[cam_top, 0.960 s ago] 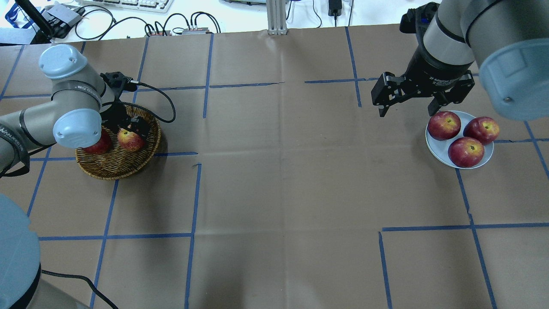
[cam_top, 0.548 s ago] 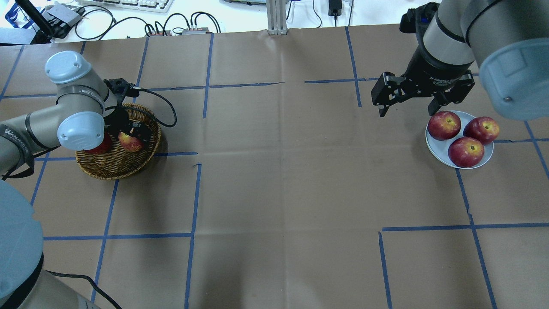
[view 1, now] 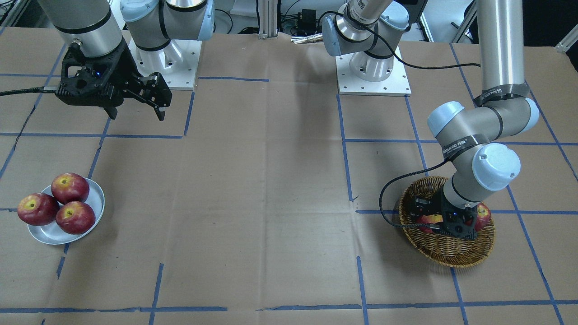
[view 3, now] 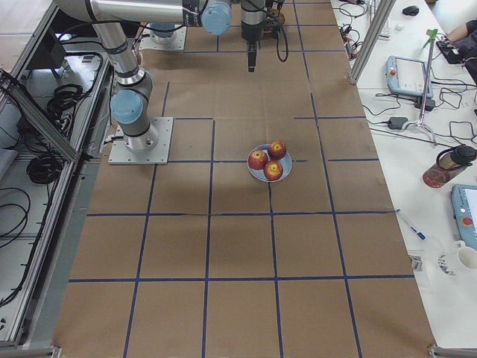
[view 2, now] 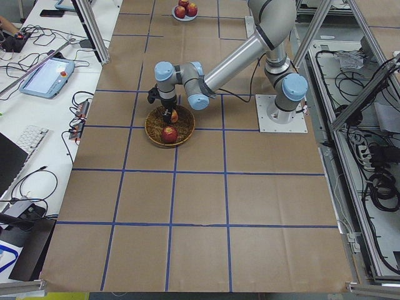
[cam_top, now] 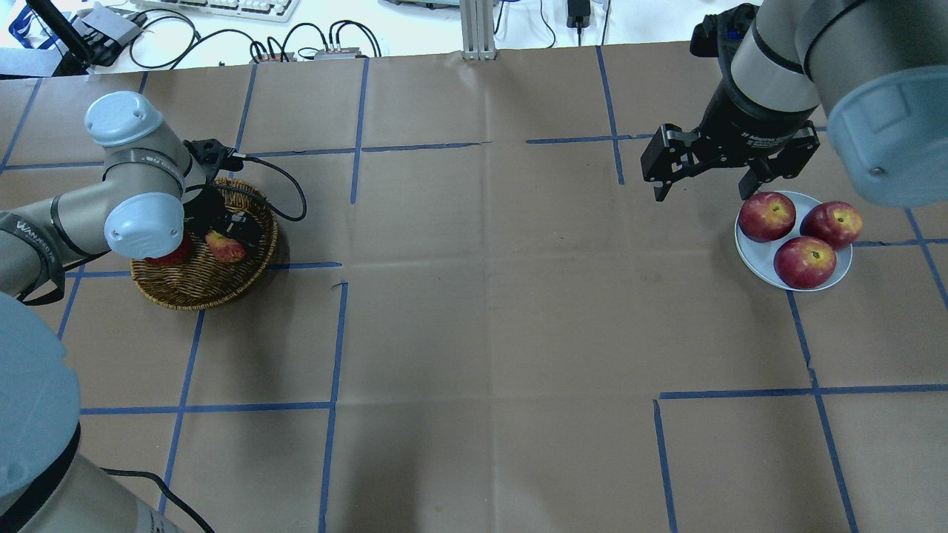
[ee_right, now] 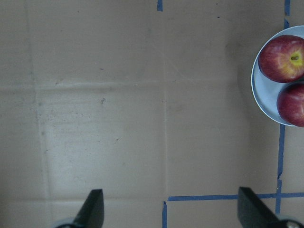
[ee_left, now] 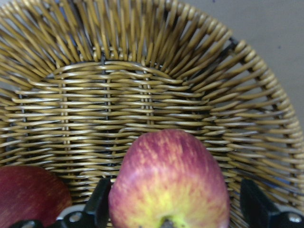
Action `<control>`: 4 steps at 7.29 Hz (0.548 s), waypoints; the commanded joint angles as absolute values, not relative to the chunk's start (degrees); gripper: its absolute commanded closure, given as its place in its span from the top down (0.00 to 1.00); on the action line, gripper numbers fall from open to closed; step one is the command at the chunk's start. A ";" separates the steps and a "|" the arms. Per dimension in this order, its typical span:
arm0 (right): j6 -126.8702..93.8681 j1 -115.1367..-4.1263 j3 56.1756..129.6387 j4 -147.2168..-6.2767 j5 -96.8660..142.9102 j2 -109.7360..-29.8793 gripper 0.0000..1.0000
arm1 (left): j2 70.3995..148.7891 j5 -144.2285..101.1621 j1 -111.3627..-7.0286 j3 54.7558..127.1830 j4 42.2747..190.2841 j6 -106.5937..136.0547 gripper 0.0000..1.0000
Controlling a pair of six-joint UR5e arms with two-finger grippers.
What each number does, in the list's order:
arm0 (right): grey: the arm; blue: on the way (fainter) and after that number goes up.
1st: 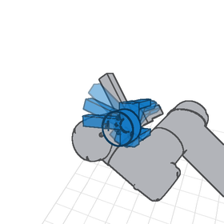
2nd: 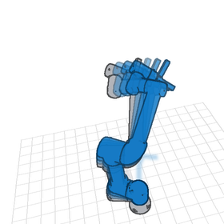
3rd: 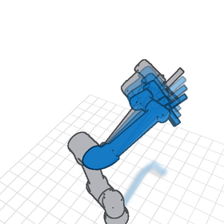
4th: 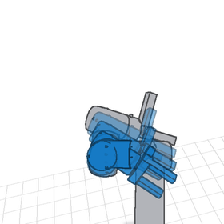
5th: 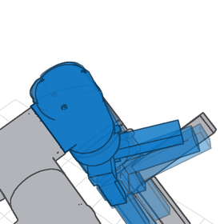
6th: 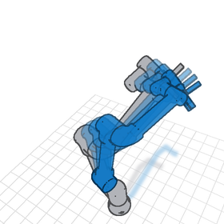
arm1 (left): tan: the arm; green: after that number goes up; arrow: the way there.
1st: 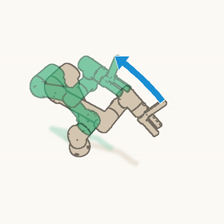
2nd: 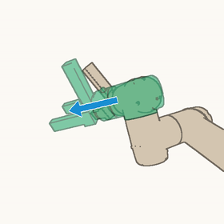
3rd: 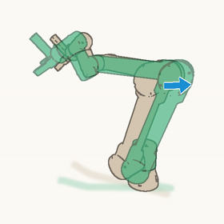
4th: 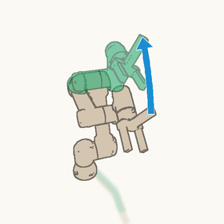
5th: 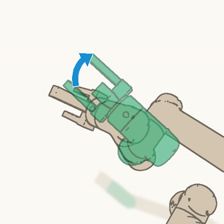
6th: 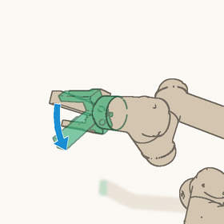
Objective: Transfer apple from basket to plate
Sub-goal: 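Lower the left gripper onto the red apple in the basket and close, then lift the apple with the left gripper and carry it to the table center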
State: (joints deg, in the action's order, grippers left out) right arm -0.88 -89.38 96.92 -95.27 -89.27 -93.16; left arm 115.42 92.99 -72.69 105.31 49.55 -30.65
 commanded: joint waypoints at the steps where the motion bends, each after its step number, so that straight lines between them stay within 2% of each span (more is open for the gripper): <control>1: -0.88 -89.38 96.94 -95.27 -89.30 -93.16 1.00 | 114.36 93.08 -72.86 104.86 48.61 -29.80 0.60; 2: -0.88 -89.38 96.94 -95.27 -89.30 -93.16 1.00 | 112.52 93.08 -74.60 103.55 49.21 -23.79 0.60; 4: -0.88 -89.38 96.94 -95.27 -89.21 -93.16 1.00 | 107.25 93.25 -84.67 102.39 53.86 -9.48 0.60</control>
State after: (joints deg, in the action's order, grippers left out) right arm -0.88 -89.39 96.94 -95.27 -89.24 -93.16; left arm 110.14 93.07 -78.65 102.97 51.63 -18.00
